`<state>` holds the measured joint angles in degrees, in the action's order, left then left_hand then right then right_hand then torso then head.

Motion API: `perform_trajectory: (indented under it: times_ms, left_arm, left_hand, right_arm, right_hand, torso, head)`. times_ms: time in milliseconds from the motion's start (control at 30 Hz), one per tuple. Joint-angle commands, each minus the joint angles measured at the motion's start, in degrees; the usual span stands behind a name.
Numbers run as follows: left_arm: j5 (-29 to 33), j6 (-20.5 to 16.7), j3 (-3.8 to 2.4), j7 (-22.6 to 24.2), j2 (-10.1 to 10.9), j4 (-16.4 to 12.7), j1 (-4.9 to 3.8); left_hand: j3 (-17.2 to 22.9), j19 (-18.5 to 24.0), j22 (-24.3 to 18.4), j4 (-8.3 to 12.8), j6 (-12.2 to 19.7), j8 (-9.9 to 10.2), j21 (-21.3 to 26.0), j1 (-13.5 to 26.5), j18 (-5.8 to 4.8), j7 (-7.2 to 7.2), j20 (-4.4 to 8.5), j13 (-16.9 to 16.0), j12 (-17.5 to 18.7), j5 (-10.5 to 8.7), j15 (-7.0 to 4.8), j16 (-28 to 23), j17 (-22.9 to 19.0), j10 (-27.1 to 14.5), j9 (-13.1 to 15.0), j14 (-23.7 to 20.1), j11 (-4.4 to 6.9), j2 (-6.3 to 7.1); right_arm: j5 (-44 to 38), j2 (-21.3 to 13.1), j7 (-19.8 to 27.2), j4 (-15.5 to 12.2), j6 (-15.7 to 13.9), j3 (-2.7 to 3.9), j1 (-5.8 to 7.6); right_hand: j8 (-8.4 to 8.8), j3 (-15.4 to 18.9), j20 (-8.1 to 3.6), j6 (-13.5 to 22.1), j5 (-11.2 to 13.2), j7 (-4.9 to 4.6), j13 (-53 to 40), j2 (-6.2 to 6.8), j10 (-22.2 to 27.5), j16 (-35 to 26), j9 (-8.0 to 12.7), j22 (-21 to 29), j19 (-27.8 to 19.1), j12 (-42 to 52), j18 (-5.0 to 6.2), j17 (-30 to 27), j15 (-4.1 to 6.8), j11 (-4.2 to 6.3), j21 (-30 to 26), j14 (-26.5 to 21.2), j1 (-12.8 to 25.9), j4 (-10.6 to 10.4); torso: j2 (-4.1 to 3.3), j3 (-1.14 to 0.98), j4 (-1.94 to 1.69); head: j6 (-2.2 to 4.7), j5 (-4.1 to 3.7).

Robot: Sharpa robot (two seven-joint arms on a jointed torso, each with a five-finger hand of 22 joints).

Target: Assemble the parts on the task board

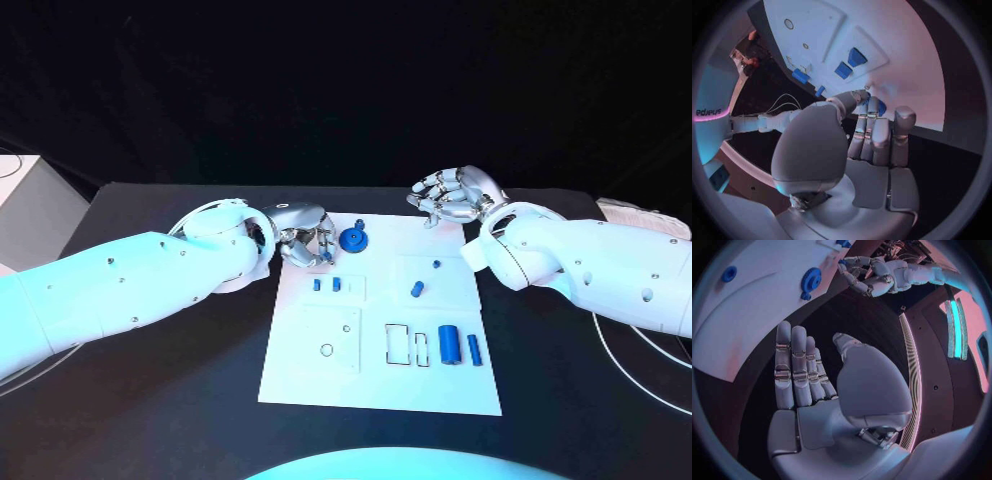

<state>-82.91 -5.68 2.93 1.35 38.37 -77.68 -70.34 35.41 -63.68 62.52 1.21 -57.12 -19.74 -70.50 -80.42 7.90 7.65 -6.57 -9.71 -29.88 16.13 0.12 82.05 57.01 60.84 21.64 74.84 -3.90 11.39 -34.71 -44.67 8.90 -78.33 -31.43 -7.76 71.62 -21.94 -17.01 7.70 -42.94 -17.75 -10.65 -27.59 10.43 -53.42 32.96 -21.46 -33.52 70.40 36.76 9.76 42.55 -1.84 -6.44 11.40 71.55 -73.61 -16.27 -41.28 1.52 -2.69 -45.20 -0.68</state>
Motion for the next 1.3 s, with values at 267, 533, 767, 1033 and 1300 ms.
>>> perform_trajectory:
  times_ms: [267, 533, 767, 1033, 1300]
  left_arm:
    - [-0.70, 1.52, -0.02, -0.24, -0.55, 0.43, -0.02]
    - [-0.69, 1.63, 0.17, -0.12, -1.36, 1.35, 0.04]
    - [-0.61, 1.88, 0.27, -0.06, -1.77, 1.66, 0.08]
    - [-0.48, 2.49, 0.54, 0.01, -2.20, 1.94, 0.16]
    - [-0.43, 3.18, 0.66, -0.04, -2.31, 1.95, 0.24]
  left_hand:
    - [-0.41, -0.34, 0.06, 0.01, -0.51, 0.08, -0.26, 0.42, -0.34, 0.00, 0.17, -0.09, 0.41, 0.03, 0.14, 0.22, -0.04, 0.36, 0.01, 0.35, 0.09, -0.07]
    - [-0.43, -0.34, 0.07, -0.01, -0.55, 0.11, -0.25, 0.47, -0.34, -0.01, 0.17, -0.09, 0.47, 0.03, 0.13, 0.23, -0.01, 0.41, 0.03, 0.36, 0.10, -0.08]
    - [-0.43, -0.34, 0.07, -0.01, -0.55, 0.11, -0.25, 0.47, -0.34, -0.01, 0.17, -0.09, 0.47, 0.03, 0.13, 0.23, -0.01, 0.41, 0.03, 0.36, 0.10, -0.08]
    - [-0.42, -0.26, -0.01, -0.02, -0.58, 0.14, -0.19, 0.49, -0.31, -0.02, 0.17, -0.09, 0.53, 0.04, 0.13, 0.20, -0.12, 0.44, 0.04, 0.31, 0.11, -0.11]
    - [-0.41, -0.21, -0.07, -0.01, -0.62, 0.17, -0.14, 0.50, -0.30, -0.04, 0.18, -0.09, 0.59, 0.05, 0.12, 0.21, -0.10, 0.49, 0.06, 0.31, 0.12, -0.17]
  right_arm:
    - [-0.10, 0.09, 0.76, -0.02, 0.36, 0.00, -0.03]
    - [-0.10, 0.14, 0.75, -0.06, 0.36, 0.00, -0.03]
    - [-0.10, 0.13, 0.75, -0.09, 0.35, 0.00, -0.03]
    - [-0.10, 0.13, 0.75, -0.12, 0.35, 0.00, -0.03]
    - [-0.10, 0.09, 0.72, -0.15, 0.33, 0.00, -0.03]
  right_hand:
    - [-0.27, -0.30, 0.00, 0.11, -0.27, -0.15, 0.14, 0.62, -0.25, -0.35, 0.01, 0.22, 0.56, -0.34, 0.69, 0.12, 0.01, 0.21, -0.40, 0.53, 0.12, 0.05]
    - [-0.27, -0.30, 0.00, 0.11, -0.27, -0.15, 0.14, 0.62, -0.25, -0.35, 0.01, 0.22, 0.56, -0.34, 0.69, 0.12, 0.01, 0.21, -0.40, 0.53, 0.12, 0.05]
    - [-0.27, -0.30, 0.00, 0.11, -0.27, -0.15, 0.14, 0.62, -0.25, -0.35, 0.01, 0.22, 0.56, -0.34, 0.69, 0.12, 0.01, 0.21, -0.40, 0.53, 0.12, 0.05]
    - [-0.27, -0.30, 0.00, 0.11, -0.27, -0.15, 0.14, 0.62, -0.25, -0.35, 0.01, 0.22, 0.56, -0.34, 0.69, 0.12, 0.01, 0.21, -0.40, 0.53, 0.12, 0.05]
    - [-0.27, -0.30, 0.00, 0.11, -0.27, -0.15, 0.14, 0.62, -0.25, -0.35, 0.01, 0.22, 0.56, -0.34, 0.69, 0.12, 0.01, 0.21, -0.40, 0.53, 0.12, 0.05]
  torso:
    - [-0.03, -0.07, 0.03]
    - [-0.06, -0.06, 0.05]
    - [0.00, -0.04, -0.01]
    - [-0.02, -0.02, 0.02]
    - [-0.01, -0.02, 0.00]
  head:
    - [-0.16, 0.04]
    - [-0.21, 0.00]
    - [-0.30, -0.03]
    - [-0.37, -0.05]
    - [-0.46, -0.11]
